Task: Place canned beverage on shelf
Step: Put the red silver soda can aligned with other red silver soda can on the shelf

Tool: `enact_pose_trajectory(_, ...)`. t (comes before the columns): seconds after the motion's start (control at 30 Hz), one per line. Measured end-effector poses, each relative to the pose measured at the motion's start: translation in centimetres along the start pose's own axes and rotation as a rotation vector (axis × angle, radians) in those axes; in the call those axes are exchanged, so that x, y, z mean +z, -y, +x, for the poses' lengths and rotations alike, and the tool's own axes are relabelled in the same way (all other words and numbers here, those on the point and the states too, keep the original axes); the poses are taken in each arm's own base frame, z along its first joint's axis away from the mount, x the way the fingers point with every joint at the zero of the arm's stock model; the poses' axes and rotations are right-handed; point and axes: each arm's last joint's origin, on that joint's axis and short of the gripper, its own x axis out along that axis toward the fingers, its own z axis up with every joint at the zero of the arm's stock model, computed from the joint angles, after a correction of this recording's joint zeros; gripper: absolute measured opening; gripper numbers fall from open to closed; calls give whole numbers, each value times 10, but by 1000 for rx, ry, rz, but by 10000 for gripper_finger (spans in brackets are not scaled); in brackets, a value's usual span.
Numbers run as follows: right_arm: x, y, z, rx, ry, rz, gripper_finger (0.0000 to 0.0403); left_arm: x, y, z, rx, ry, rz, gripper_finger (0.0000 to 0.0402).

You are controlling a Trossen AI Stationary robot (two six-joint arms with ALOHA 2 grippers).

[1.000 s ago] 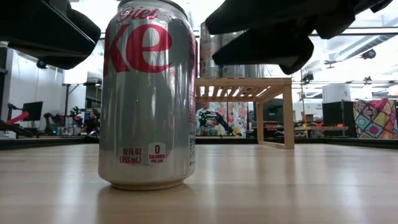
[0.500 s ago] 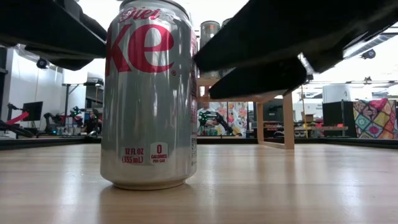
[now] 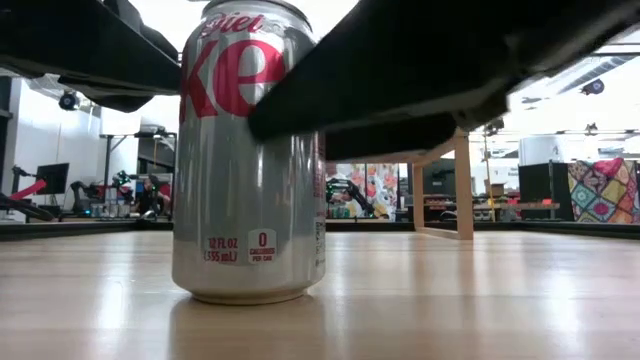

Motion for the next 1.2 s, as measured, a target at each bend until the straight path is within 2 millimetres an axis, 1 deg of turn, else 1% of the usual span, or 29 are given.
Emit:
enact_pose_trajectory(0.17, 3, -1, 9, -9, 8, -5, 338, 0, 0, 0, 0, 3, -3, 0)
enact_pose_trajectory(0.3, 5, 1, 11, -14, 10, -10, 338, -1, 0, 2, 0, 5, -5, 0)
enact_pose_trajectory(0.43, 6, 2, 13, -26, 24, -15, 333, -6, 2, 7, -7, 3, -8, 0)
enact_pose_trajectory(0.53, 6, 3, 13, -30, 24, -17, 319, -7, 3, 9, -11, 11, -11, 0)
enact_pose_trajectory(0.7, 7, 3, 13, -27, 23, -20, 281, -7, 3, 9, -12, 12, -8, 0)
enact_pose_trajectory(0.77, 8, 3, 12, -25, 23, -22, 280, -6, 3, 8, -15, 14, 0, 0)
enact_pose_trajectory(0.9, 15, 4, 7, 11, 10, -39, 280, 0, 3, 4, -22, 34, 21, 0)
enact_pose_trajectory(0.97, 22, 5, 1, 30, 7, -38, 280, 5, 2, 1, -23, 48, 29, 0)
enact_pose_trajectory(1.2, 51, 18, -29, 11, -40, -119, 280, 22, -1, -14, -29, 94, 81, 0)
